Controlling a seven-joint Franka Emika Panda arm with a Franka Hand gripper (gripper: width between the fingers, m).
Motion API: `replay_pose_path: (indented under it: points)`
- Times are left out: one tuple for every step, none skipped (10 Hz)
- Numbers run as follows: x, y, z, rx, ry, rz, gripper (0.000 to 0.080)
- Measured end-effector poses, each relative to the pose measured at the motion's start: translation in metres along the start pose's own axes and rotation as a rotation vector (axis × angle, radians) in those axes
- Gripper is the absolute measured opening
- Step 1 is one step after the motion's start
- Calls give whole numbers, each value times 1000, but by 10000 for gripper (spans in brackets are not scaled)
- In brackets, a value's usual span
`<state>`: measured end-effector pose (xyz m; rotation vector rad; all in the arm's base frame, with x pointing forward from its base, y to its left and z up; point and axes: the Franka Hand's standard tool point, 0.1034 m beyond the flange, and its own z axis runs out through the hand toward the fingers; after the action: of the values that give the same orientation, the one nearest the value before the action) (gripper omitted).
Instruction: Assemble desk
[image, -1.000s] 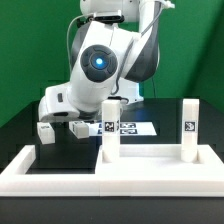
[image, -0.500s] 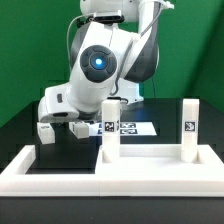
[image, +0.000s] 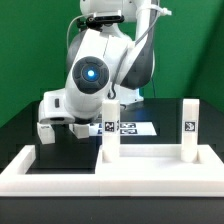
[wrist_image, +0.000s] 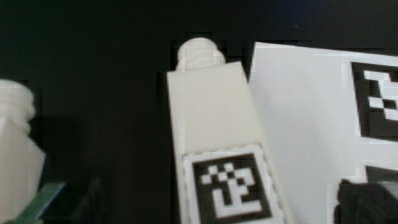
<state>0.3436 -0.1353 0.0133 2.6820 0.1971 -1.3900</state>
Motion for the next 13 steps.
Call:
replay_pose_path:
  points:
    - [0,1,0,-3,-2,-1,649]
    - [0,1,-1,-6,0,-2,649]
    - [0,1,0,-5,-1,-1,649]
    - [0,1,0,-5,-2,-1,523]
    - [0,1,0,-5,-2,-1,523]
    - [0,1,0,-5,-2,-1,309]
    - [0,1,0,-5,-3,-2,309]
    - [0,1,0,-4,-3,-2,285]
    - [0,1,0,-4,-3,-2,285]
    - [0,1,0,-4,-3,-2,285]
    - [0,1,0,-4,-3,-2,285]
    - [0,1,0,-4,-3,-2,285]
    - [0,1,0,-4,-3,-2,285]
